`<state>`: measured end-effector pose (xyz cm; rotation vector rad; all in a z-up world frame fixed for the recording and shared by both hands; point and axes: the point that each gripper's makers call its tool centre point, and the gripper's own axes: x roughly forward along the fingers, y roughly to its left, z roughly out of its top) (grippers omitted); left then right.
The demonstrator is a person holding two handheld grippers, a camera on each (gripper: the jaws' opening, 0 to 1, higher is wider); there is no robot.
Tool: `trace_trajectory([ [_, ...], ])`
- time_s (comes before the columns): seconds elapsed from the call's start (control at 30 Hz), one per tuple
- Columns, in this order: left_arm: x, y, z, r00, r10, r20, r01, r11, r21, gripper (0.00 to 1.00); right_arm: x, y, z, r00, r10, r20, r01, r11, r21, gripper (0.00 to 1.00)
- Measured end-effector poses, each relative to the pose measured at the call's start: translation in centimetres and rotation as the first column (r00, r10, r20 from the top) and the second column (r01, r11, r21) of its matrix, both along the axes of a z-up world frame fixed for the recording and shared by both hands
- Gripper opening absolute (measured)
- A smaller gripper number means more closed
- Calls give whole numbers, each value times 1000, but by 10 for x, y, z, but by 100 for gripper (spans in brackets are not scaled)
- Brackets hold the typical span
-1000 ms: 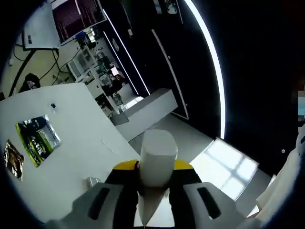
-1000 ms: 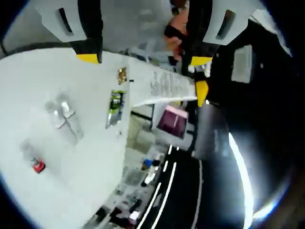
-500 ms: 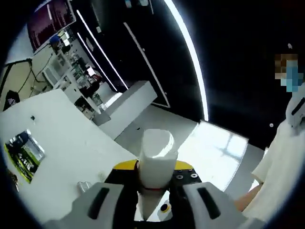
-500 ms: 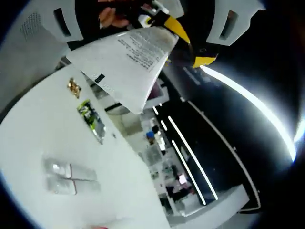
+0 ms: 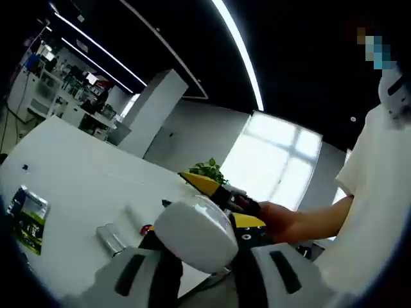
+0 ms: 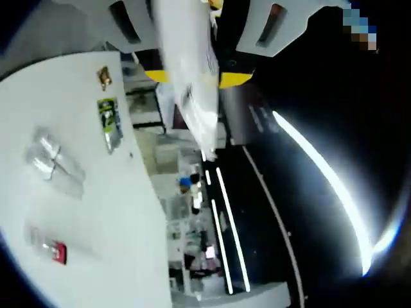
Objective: Arrange the skincare products in the storage area until every visible bottle or jar stands upright without overlapping.
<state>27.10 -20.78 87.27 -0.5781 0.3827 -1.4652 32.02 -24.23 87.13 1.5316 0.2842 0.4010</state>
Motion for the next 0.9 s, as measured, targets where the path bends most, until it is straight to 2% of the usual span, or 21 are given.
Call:
trace_trajectory([
  [0.03, 0, 0, 1, 999, 9, 37, -9, 1000, 0, 24, -1, 2, 2, 1000, 15, 19, -14, 999, -30, 10],
  [0.1, -2, -1, 1, 1000, 2, 28, -2, 1000, -2, 24, -2, 1, 4, 1000, 14, 18, -14, 1000, -27, 10],
  [0.2, -8, -3, 1, 995, -56, -86, 55, 998, -13, 24, -3, 0, 6, 999, 30, 30, -28, 998, -51, 9],
  [0.3, -7, -2, 4, 990, -69, -120, 65, 997, -40, 25, -4, -4, 13, 996, 57, 62, -51, 994, -100, 9],
  [0.37, -10, 0, 14, 981, -96, -166, 80, 991, -104, 31, -5, -6, 19, 992, 85, 92, -72, 988, -139, 9],
  [0.43, -10, 1, 19, 963, -133, -234, 99, 983, -152, 34, -9, -4, 26, 981, 149, 123, -120, 969, -216, 9],
  [0.47, -8, 1, 21, 955, -142, -261, 99, 980, -170, 35, -11, -1, 27, 972, 199, 125, -157, 945, -287, 9],
  [0.53, -2, 2, 25, 939, -157, -307, 93, 972, -214, 38, -18, 9, 25, 951, 291, 105, -232, 896, -379, 9],
  [0.57, -3, 3, 26, 927, -186, -326, 113, 966, -231, 35, -21, 14, 25, 942, 322, 97, -258, 876, -407, 9],
  [0.6, -6, 3, 25, 920, -213, -328, 140, 963, -232, 28, -23, 19, 21, 934, 347, 86, -271, 843, -464, 9],
  [0.63, -7, 1, 22, 922, -218, -319, 152, 964, -219, 23, -25, 24, 20, 926, 369, 78, -291, 831, -474, 9],
  [0.67, -14, -2, 12, 924, -224, -311, 182, 971, -158, 20, -28, 31, 20, 915, 396, 79, -316, 824, -470, 9],
  [0.7, -16, -5, 8, 924, -225, -308, 191, 972, -135, 21, -28, 34, 21, 913, 400, 85, -320, 828, -460, 9],
  [0.73, -20, -7, 10, 920, -243, -308, 206, 967, -147, 21, -29, 39, 22, 908, 411, 87, -329, 825, -460, 9],
  [0.83, -28, -10, 5, 903, -276, -328, 248, 960, -127, 27, -29, 42, 21, 888, 452, 86, -363, 803, -473, 9],
  [0.87, -29, -12, 1, 909, -269, -319, 249, 963, -102, 31, -30, 45, 21, 877, 473, 82, -382, 791, -478, 9],
  [0.9, -31, -14, -4, 916, -263, -304, 252, 965, -75, 35, -34, 49, 22, 857, 510, 77, -411, 766, -494, 9],
])
